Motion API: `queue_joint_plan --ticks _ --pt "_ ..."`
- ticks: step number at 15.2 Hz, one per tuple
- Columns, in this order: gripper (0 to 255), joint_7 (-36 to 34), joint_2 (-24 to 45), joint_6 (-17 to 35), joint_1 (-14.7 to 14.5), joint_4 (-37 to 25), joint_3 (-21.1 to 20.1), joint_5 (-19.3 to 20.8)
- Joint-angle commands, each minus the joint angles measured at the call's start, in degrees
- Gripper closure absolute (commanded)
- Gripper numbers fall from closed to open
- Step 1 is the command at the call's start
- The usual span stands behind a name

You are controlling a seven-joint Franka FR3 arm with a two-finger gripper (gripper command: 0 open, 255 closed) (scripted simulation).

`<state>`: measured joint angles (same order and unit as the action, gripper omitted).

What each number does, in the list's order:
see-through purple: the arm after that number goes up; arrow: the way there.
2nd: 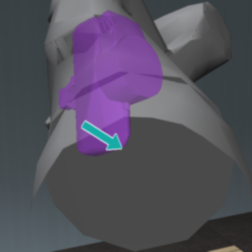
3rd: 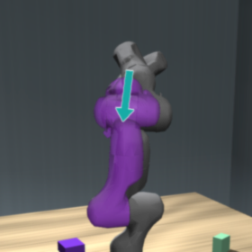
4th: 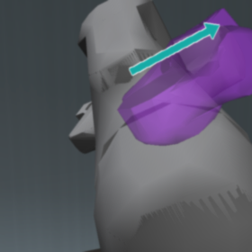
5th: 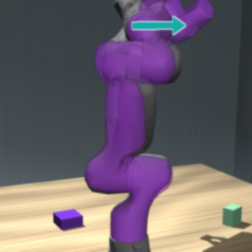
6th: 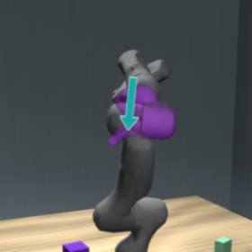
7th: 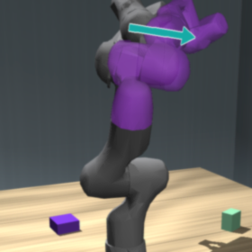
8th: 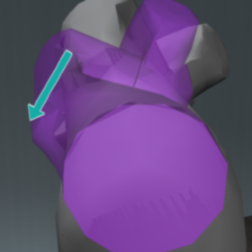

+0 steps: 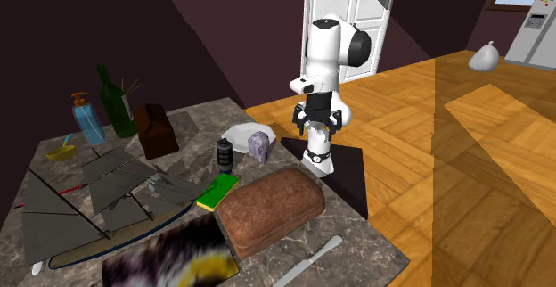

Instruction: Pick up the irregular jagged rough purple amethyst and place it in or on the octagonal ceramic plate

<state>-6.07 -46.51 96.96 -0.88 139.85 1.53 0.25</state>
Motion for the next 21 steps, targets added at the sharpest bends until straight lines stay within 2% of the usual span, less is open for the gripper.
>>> queue_joint_plan --ticks 1,8,16,19,21 --pt "0 0.0 0.0 0.0 0.0 0.0 0.0 0.0" --pt "0 13.3 6.4 -3.1 2.0 -1.5 9.3 6.8" --pt "0 28.3 18.2 -4.4 3.9 -6.8 18.7 14.3" --pt "0 32.9 22.7 -4.4 4.4 -9.2 21.3 16.3" --pt "0 32.8 22.4 -2.9 4.6 -7.5 21.5 16.6"
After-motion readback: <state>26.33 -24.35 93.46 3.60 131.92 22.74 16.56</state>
